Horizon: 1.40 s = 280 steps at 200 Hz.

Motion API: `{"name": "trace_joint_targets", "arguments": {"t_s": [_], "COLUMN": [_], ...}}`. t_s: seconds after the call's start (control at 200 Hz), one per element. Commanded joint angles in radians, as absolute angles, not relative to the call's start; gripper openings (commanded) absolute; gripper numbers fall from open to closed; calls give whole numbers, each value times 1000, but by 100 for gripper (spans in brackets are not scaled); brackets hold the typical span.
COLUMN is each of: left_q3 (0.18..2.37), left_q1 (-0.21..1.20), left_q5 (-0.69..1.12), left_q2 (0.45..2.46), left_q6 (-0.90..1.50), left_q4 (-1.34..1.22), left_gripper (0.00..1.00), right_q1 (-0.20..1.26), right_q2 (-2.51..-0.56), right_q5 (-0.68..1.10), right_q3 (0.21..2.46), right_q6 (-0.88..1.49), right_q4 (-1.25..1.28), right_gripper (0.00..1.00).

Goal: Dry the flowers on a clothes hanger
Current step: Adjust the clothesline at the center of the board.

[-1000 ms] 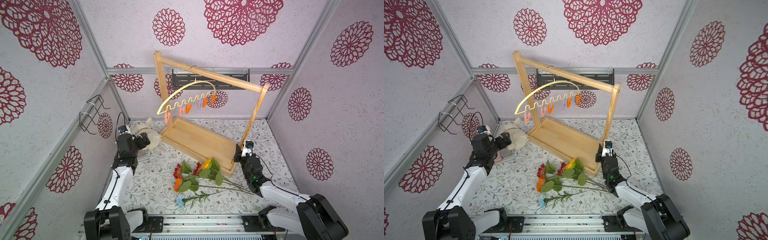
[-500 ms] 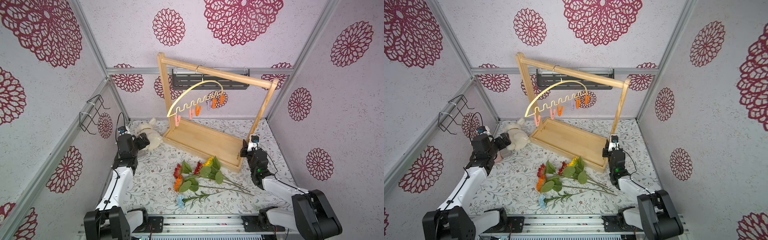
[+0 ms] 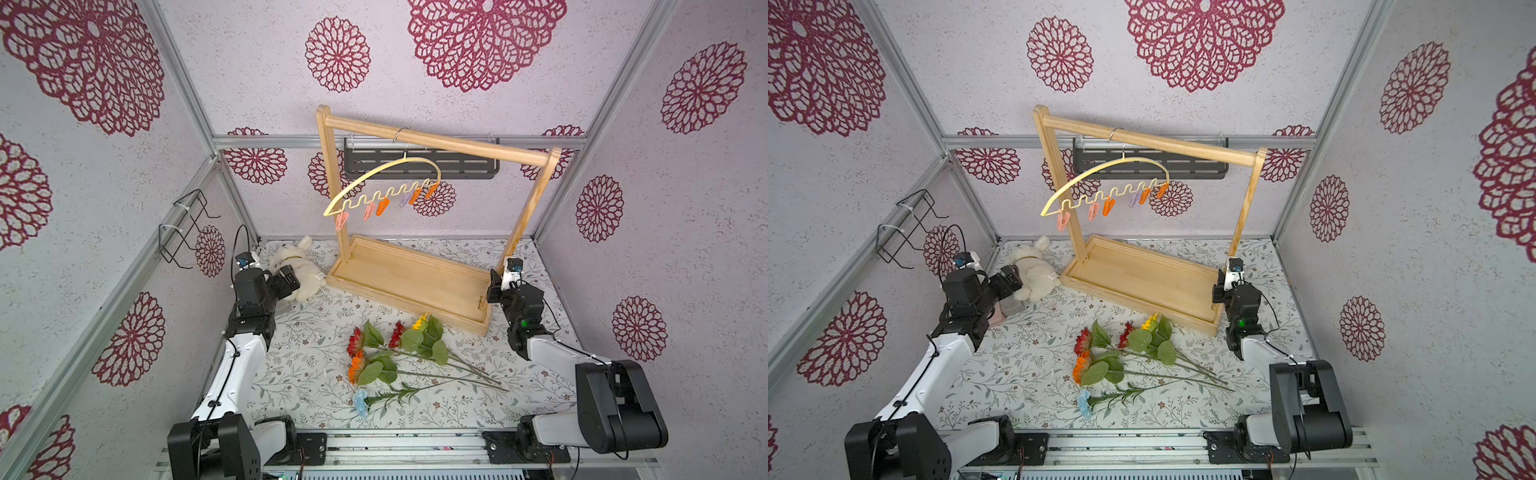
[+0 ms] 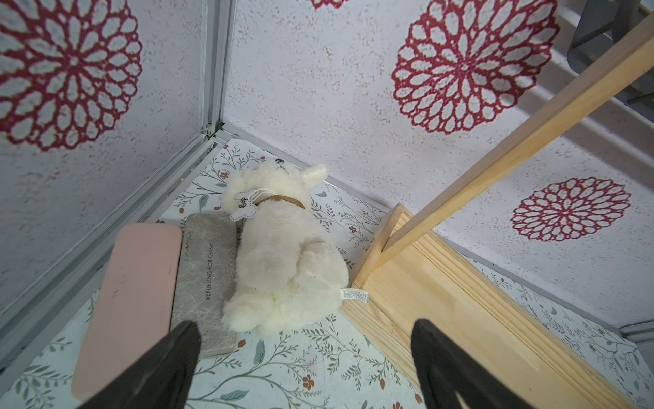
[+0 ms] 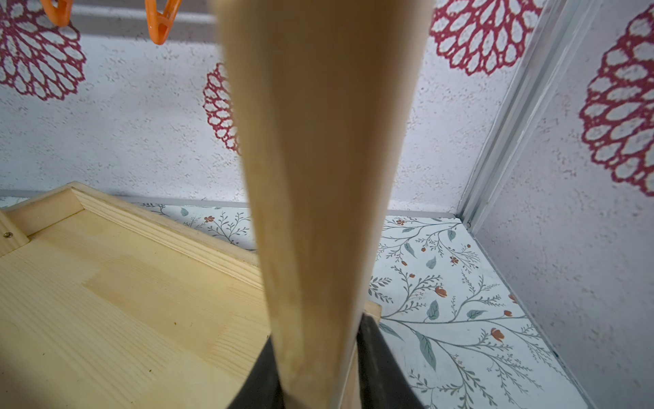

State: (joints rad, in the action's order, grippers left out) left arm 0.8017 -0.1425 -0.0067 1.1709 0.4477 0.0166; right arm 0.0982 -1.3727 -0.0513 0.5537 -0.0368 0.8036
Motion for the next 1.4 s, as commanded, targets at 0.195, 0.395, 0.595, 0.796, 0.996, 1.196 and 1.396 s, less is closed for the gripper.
{"name": "trace_joint_targets", "arguments": {"t_s": [0.195,0.395,0.595,0.796,0.996,1.196,1.396], "left_q3": [787,790,790,802,802,780,767], "left_q1": [-146,-146,-145,-146,-146,-145,-146], "left_q5": [-28,-30,-23,-11,17,27,27], "left_q2": [1142,1138,1135,1143,1144,1124,1104], "left_q6": [414,405,405,408,429,446,454], "left_q4": [13,22,31,28,30,31,37], "left_gripper": [97,98,97,97,97,97,97], "right_q1": [26,25,5,14,95,139,187], "right_q2": [-1373,-1373,-1378,-1400,-1408,-1410,-1437], "right_q5": [143,244,263,336,248,194,159], "right_q3": [592,600,631,650,637,614,622], "right_q6": [-264,-327,-358,-293,-260,-203,-121], "right_q4": [703,663,626,635,656,685,716], "right_gripper": [15,14,13,13,14,14,17]}}
